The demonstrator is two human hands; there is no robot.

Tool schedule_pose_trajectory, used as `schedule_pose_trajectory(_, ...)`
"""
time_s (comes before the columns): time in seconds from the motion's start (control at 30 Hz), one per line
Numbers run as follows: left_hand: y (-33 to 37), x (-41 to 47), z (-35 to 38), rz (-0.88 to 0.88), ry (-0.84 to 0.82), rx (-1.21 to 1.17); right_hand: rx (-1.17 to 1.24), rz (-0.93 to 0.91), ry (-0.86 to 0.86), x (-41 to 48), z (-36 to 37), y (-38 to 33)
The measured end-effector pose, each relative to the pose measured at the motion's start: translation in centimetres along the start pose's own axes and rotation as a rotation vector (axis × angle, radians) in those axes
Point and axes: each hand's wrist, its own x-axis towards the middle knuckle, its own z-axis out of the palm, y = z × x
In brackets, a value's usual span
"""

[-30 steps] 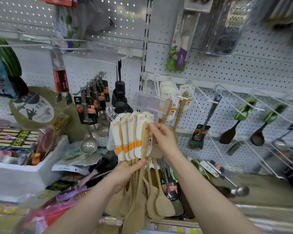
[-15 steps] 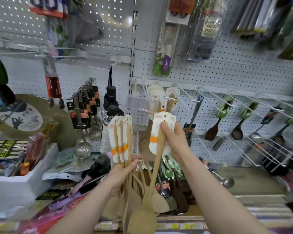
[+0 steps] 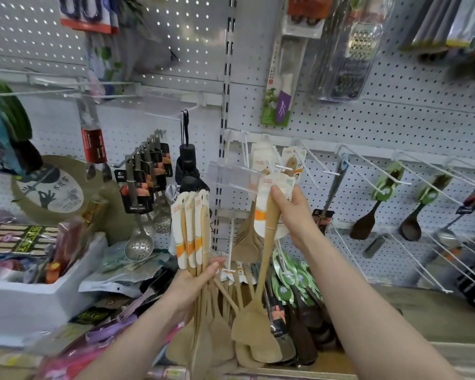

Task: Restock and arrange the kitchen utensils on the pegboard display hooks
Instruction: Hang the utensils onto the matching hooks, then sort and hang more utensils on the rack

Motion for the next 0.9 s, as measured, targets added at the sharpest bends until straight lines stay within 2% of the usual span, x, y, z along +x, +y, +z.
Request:
schedule_pose_trajectory(0.3, -1.6, 3.2, 1.6, 0.031, 0.033, 0.029, -0.035, -0.018, -0.032, 3.5, -0.3, 1.5)
schedule_pose_trajectory(0.43, -2.3, 4.0, 1.3, -0.017, -0.019, 0.062, -0.013, -0.01, -0.027, 6.2, -0.1, 2.2)
schedule_pose_trajectory(0.7, -2.2, 4.3, 0.6, -0.046, -0.069, 0.018, -0.119, -0.002, 0.066, 9.0, 1.1, 2.7)
schedule_pose_trajectory(0.77, -1.9, 4.1, 0.5, -0.055, -0.067, -0.004, -0.116, 0.012, 0.179, 8.2, 1.2, 3.4)
schedule_pose_trajectory(0.83, -1.8, 3.8, 0.5, -0.068, -0.071, -0.024, -0.183, 0.02, 0.374, 6.1, 1.4, 4.3)
schedule_pose_trajectory(0.87, -1.7, 3.6, 0.6, -0.067, -0.077, -0.038, -0.225, 0.039, 0.422, 4.8, 1.7, 4.7)
schedule_pose_trajectory(0.9, -1.8, 3.5, 0.7, -0.069, -0.081, -0.065, -0.272, 0.078, 0.382, 3.4, 2.0, 5.1)
